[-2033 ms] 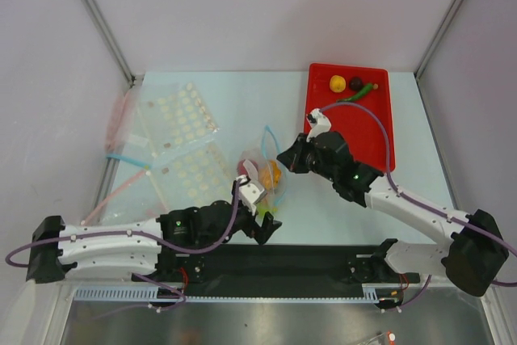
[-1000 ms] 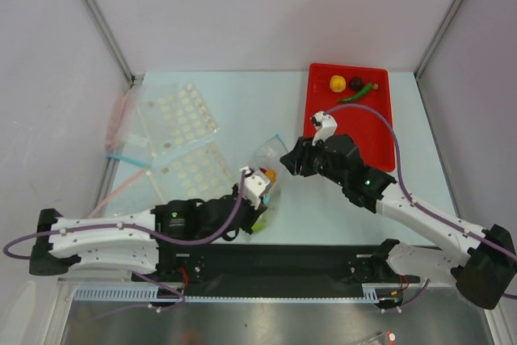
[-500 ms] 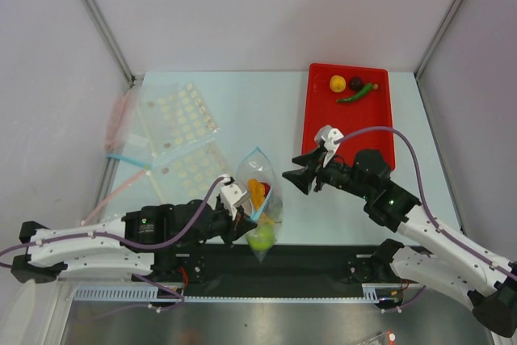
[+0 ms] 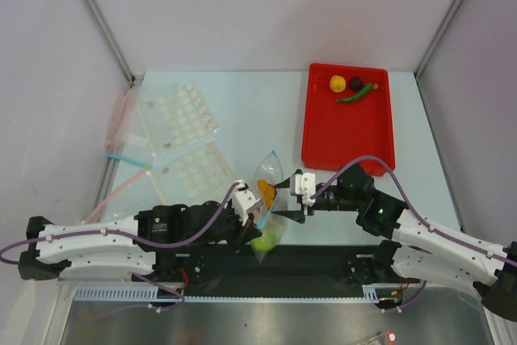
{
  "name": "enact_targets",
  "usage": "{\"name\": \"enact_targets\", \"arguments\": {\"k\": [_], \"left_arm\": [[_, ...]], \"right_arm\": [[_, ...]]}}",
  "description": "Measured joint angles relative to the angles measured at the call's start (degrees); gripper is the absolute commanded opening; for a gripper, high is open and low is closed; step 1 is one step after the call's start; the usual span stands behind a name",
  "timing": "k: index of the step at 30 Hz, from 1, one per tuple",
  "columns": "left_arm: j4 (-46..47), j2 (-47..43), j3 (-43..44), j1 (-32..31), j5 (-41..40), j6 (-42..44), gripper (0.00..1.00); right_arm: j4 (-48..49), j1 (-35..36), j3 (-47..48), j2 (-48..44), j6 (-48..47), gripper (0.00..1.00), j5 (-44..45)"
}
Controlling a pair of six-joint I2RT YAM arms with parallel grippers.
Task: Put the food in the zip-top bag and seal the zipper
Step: Zip the zipper food storage bag at the center of the board.
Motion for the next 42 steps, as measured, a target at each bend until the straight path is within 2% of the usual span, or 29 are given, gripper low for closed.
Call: {"name": "enact_targets", "arguments": {"k": [7, 10, 13, 14, 15, 16, 19, 20, 22, 23, 26, 32, 37, 42], "left_arm": [[-0.11, -0.61, 0.0, -0.28, 1.29, 0.02, 0.0], [-0.57, -0.5, 0.11, -0.44, 1.64, 0.04, 0.0], [-1.99, -0.46, 0.7, -0.52, 1.75, 0.07, 0.0], [-2.56, -0.46, 1.05, -0.55, 1.73, 0.09, 0.0], [-3.32, -0.46, 1.55, -0.55, 1.7, 0.07, 0.0], [-3.89, -0.48, 2.01, -0.55, 1.62, 0.07, 0.02], [-5.31, -0.94, 3.13, -0.55, 0.48, 0.09, 0.31], [-5.64, -1.4, 3.28, -0.57, -0.17, 0.09, 0.5], [-6.16, -3.15, 3.28, -0.55, -1.44, 0.0, 0.66], [-6.16, -4.37, 3.26, -0.55, -2.01, -0.24, 0.78], [-4.02, -10.05, 1.25, -0.57, -3.82, -0.83, 0.91], [6.88, -23.19, -10.01, -0.59, -6.82, 0.33, 0.93], [14.84, -27.69, -17.55, -0.66, -7.98, 4.24, 0.93], [19.87, -28.5, -19.89, -0.66, -8.74, 7.82, 0.93]], "right_arm": [[-0.37, 2.82, 0.0, 1.79, -7.08, 0.66, -0.28], [-0.94, 4.76, 0.02, 2.84, -10.29, 0.58, 0.37], [-3.04, 6.4, 0.81, 5.42, -13.33, 0.41, 0.87], [-4.11, 6.69, 1.22, 6.4, -14.03, 0.21, 1.03], [-4.98, 6.84, 1.64, 7.15, -14.67, 0.07, 1.16], [-5.92, 6.93, 2.08, 7.87, -15.37, 0.0, 1.25], [-8.04, 6.95, 3.17, 8.66, -16.06, 0.0, 1.16], [-8.31, 7.02, 3.41, 8.63, -16.06, 0.0, 1.03], [-8.2, 7.04, 3.58, 8.61, -15.43, 0.0, 0.96], [-8.04, 7.04, 3.58, 8.61, -14.8, 0.0, 0.96], [-6.73, 7.04, 3.58, 8.61, -11.87, 0.0, 1.01], [-2.21, 7.04, 3.54, 8.48, -4.0, 0.0, 2.23], [2.97, 7.06, 3.5, 8.44, 5.05, 0.0, 7.26], [6.03, 7.06, 3.5, 8.46, 11.39, 0.0, 10.36]]}}
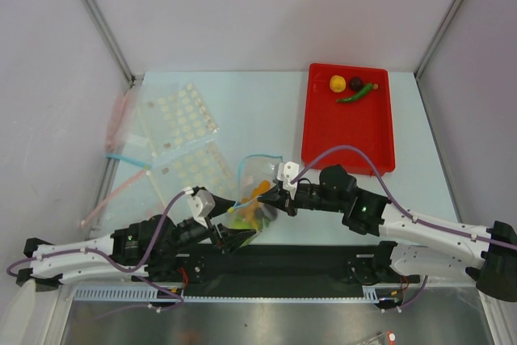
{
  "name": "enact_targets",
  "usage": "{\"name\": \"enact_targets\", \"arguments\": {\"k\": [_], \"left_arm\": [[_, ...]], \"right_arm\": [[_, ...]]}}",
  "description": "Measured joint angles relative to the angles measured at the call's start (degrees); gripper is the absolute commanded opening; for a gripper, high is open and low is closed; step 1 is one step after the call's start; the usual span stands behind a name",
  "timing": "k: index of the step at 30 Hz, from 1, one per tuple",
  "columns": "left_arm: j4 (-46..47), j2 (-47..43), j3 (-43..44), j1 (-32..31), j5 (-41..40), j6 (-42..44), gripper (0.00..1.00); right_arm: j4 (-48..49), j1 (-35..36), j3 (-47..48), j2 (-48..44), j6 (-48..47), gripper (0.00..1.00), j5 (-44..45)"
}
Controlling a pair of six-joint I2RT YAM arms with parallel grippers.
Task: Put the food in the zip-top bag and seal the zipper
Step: Zip the zipper food storage bag at the center of the board.
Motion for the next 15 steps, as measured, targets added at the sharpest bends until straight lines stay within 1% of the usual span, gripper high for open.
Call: {"name": "enact_targets", "arguments": {"k": [4, 5, 7, 8, 10, 11, 12, 13, 15], "left_arm": [[1.64, 0.0, -0.02, 0.0, -0.39, 1.73, 0.86], [1.66, 0.0, -0.02, 0.0, -0.63, 1.84, 0.8], [1.62, 0.0, -0.02, 0.0, -1.46, 2.14, 0.77], [1.6, -0.07, -0.02, 0.0, -1.9, 2.23, 0.66], [1.49, -0.42, -0.02, 0.0, -2.58, 2.03, 0.55], [1.22, -0.96, -0.04, 0.0, -3.02, 1.99, 0.45], [1.16, -1.64, -0.13, 0.0, -3.43, 1.97, 0.42], [1.14, -2.32, -0.22, 0.0, -3.78, 2.01, 0.41], [0.92, -4.33, -0.46, 0.0, -4.39, 2.01, 0.45]], "right_arm": [[0.74, -0.02, 0.0, 0.07, 2.25, 0.0, 0.81], [0.87, 0.0, 0.0, 0.07, 2.49, 0.0, 0.83], [1.07, 0.0, 0.0, 0.07, 3.1, 0.0, 0.92], [1.16, 0.0, 0.0, 0.07, 3.28, 0.0, 1.03], [1.16, 0.0, 0.0, 0.07, 3.69, 0.0, 1.36], [1.16, 0.0, 0.0, 0.07, 3.74, 0.0, 1.44], [1.16, 0.0, 0.0, 0.07, 3.91, 0.0, 1.77], [1.16, 0.0, 0.0, 0.07, 4.02, 0.0, 1.88], [1.16, -0.02, 0.0, 0.07, 4.35, 0.0, 2.1]]}}
